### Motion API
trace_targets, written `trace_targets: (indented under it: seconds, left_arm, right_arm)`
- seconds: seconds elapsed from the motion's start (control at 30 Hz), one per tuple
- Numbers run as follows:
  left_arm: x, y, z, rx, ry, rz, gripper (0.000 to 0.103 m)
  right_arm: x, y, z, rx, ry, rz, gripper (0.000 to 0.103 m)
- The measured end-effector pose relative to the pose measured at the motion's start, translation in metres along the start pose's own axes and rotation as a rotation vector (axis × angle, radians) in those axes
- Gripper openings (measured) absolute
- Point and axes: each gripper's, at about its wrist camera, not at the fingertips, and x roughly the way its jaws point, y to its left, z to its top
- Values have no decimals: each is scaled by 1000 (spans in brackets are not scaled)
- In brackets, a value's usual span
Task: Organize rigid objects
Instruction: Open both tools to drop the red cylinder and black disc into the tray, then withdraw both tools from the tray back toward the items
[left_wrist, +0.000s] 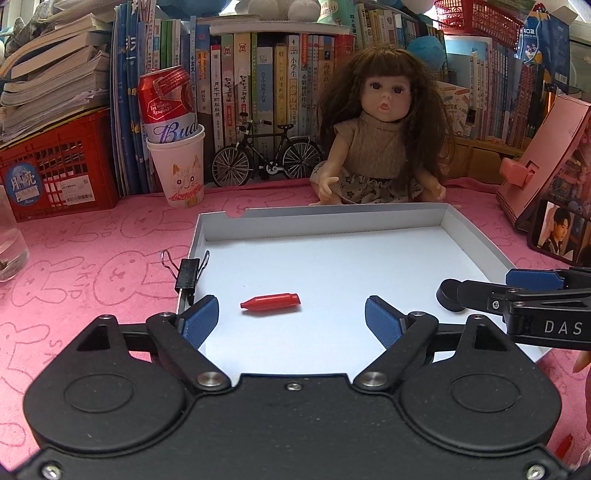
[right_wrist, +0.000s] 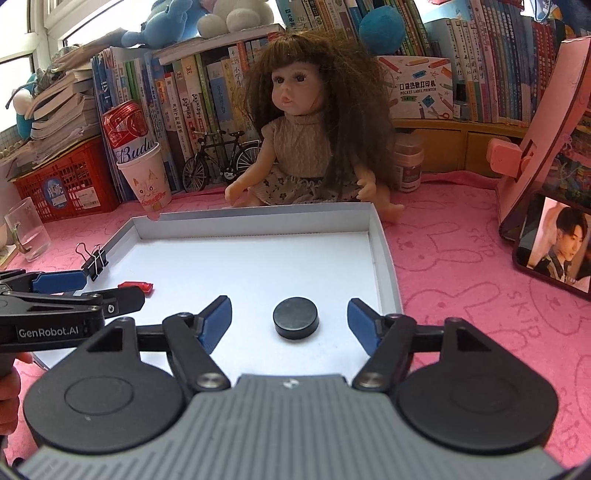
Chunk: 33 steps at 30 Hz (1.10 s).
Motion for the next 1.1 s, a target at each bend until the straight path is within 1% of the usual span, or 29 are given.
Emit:
trace_targets:
  seconds: [0.13, 0.27, 0.33, 0.5, 0.87, 1.1]
  left_arm:
    - [-15, 1, -3, -19, -17, -13, 90]
    - [-31, 3, -7, -29, -34, -24, 92]
    - [-39, 3, -10, -34, -42, -22, 93]
    - [-54, 4, -19, -60, -56, -45, 94]
    - [-86, 0, -37, -57, -80, -64, 94]
    - [-105, 0, -50, -60, -81, -85, 95]
  right_arm:
    - [-12, 0, -2, -2, -9, 4, 88]
    - [-23, 2, -5, -15, -20, 10, 90]
    - [-28, 3, -7, -15, -25, 17, 95]
    - [-43, 6, -13, -19, -59, 44, 103]
    - [-66, 17, -28, -60, -86, 55, 103]
    - [-81, 17, -38, -84, -121, 11, 103]
